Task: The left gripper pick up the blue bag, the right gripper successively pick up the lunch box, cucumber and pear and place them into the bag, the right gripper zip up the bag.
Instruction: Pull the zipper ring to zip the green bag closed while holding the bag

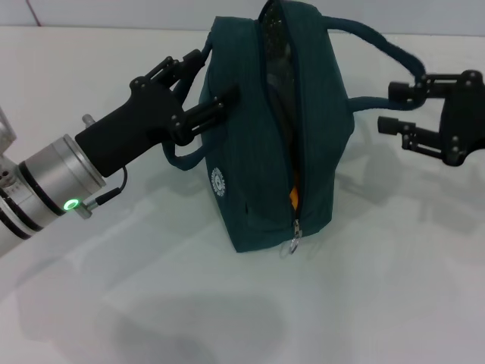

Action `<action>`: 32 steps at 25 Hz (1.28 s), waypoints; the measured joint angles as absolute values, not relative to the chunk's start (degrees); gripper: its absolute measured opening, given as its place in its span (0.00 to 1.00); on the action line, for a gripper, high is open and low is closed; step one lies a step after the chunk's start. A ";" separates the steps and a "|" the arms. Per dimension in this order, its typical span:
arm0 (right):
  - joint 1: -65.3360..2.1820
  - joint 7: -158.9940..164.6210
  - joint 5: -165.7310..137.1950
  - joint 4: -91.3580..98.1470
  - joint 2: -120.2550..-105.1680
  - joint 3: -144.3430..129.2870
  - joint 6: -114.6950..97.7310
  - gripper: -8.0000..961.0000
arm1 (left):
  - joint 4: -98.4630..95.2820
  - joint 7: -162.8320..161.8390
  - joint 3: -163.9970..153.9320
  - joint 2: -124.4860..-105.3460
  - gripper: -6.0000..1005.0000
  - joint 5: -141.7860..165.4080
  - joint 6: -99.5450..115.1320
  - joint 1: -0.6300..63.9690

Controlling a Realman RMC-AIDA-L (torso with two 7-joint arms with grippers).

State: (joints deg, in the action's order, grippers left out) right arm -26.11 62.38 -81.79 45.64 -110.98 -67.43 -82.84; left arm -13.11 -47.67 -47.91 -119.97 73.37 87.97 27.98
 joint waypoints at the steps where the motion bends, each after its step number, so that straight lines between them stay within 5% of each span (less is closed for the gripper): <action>1: -25.95 62.22 -81.78 45.79 -111.30 -66.60 -83.59 0.42 | -13.06 -47.68 -47.90 -119.97 0.83 73.38 87.96 27.98; 8: -24.46 60.58 -81.86 47.63 -113.51 -60.60 -92.01 0.46 | -12.95 -47.80 -47.90 -119.97 0.83 73.43 87.97 27.77; 14: -27.10 62.43 -89.91 47.38 -113.01 -63.33 -97.23 0.46 | -12.27 -47.68 -47.94 -120.04 0.83 73.45 88.01 28.18; 21: -32.24 66.39 -100.88 47.08 -115.23 -65.25 -99.21 0.45 | -12.28 -47.66 -48.76 -120.06 0.83 73.36 88.14 28.41; 32: -37.69 67.12 -100.76 42.97 -116.03 -73.38 -94.73 0.45 | -12.30 -47.64 -48.88 -120.09 0.83 73.52 88.61 28.57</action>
State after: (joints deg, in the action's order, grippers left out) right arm -37.69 67.12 -100.76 42.97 -116.03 -73.38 -94.73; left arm -12.30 -47.63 -48.88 -120.09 73.52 88.61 28.57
